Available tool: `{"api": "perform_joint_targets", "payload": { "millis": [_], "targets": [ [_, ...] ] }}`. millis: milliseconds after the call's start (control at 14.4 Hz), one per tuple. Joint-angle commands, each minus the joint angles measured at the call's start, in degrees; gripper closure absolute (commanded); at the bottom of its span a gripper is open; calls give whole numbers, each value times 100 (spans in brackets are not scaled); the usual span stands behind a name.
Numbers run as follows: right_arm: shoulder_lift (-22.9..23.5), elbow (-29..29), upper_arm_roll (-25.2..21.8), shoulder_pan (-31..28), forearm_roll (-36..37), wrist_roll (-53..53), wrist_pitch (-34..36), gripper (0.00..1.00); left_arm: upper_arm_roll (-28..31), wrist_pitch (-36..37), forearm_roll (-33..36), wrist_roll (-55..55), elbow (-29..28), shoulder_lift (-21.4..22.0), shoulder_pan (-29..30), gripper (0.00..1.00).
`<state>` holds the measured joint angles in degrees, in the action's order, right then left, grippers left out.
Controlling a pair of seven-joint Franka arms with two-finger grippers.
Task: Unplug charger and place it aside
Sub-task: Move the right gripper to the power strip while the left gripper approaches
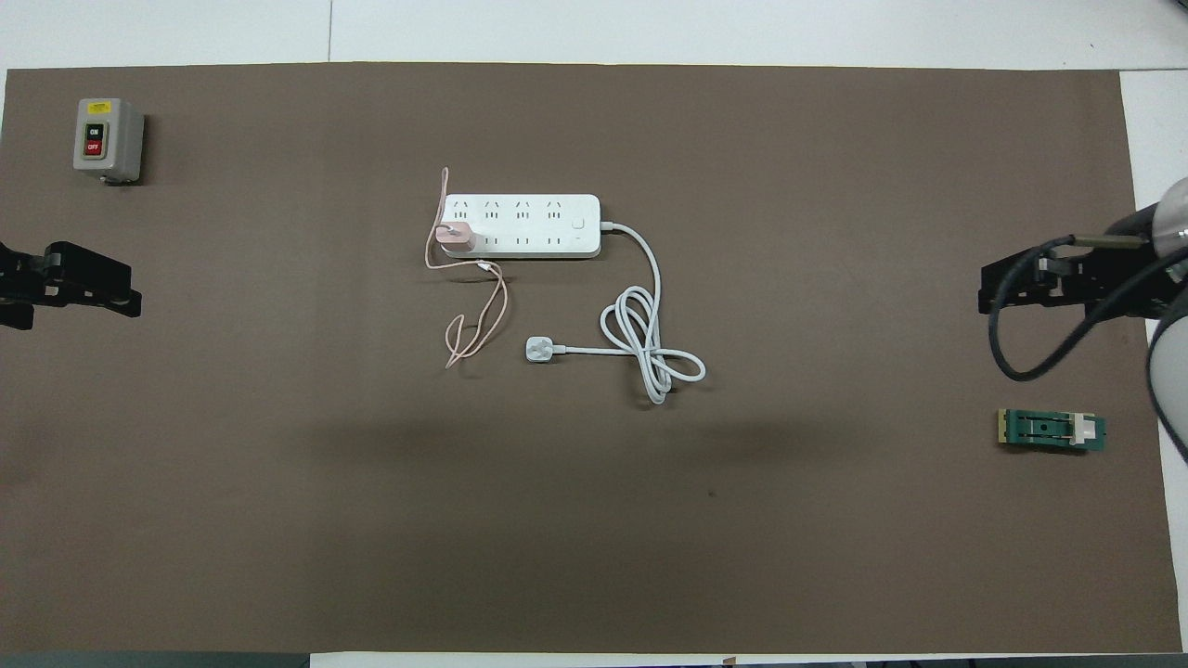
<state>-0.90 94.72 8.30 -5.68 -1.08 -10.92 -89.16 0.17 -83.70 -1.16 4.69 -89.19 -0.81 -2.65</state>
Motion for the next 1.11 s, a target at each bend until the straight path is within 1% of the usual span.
{"api": "perform_joint_targets", "payload": {
  "millis": [0,209,348,418,487,557,696,835,905,975,1044],
  "targets": [
    [291,38,23,138,-286,-830,-285,0,54,-339,-60,390,-230,151,-51,0],
    [643,3,23,444,-611,-1866,-566,0,53,-453,-86,1085,-275,134,-69,0],
    [854,3,23,655,-778,-2509,-812,0,53,-454,-243,1428,-231,46,-77,0],
    [942,3,23,743,-849,-2755,-926,0,53,-471,-331,1839,-178,-59,-77,0],
    [1047,3,23,805,-963,-3001,-1049,0,45,-454,-411,2226,-13,-277,-112,0],
    [1162,3,23,867,-1112,-3361,-1198,0,53,-375,-455,2734,363,-654,-313,0],
    [1425,-6,23,1069,-1524,-4125,-1645,0,53,-156,-481,3928,1198,-1384,-446,0],
    [1662,-32,14,1270,-1867,-4811,-1990,0,88,-85,-604,4897,1665,-1868,-578,0],
    [1881,-111,14,1402,-2043,-5180,-2121,0,97,-102,-692,5337,1781,-2036,-622,0],
    [2162,-373,14,1499,-2219,-5540,-2297,0,123,-163,-675,5733,1843,-2229,-709,0],
    [2478,-619,14,1570,-2308,-5927,-2385,0,193,-146,-658,5963,2052,-2457,-867,0]
  ]
}}
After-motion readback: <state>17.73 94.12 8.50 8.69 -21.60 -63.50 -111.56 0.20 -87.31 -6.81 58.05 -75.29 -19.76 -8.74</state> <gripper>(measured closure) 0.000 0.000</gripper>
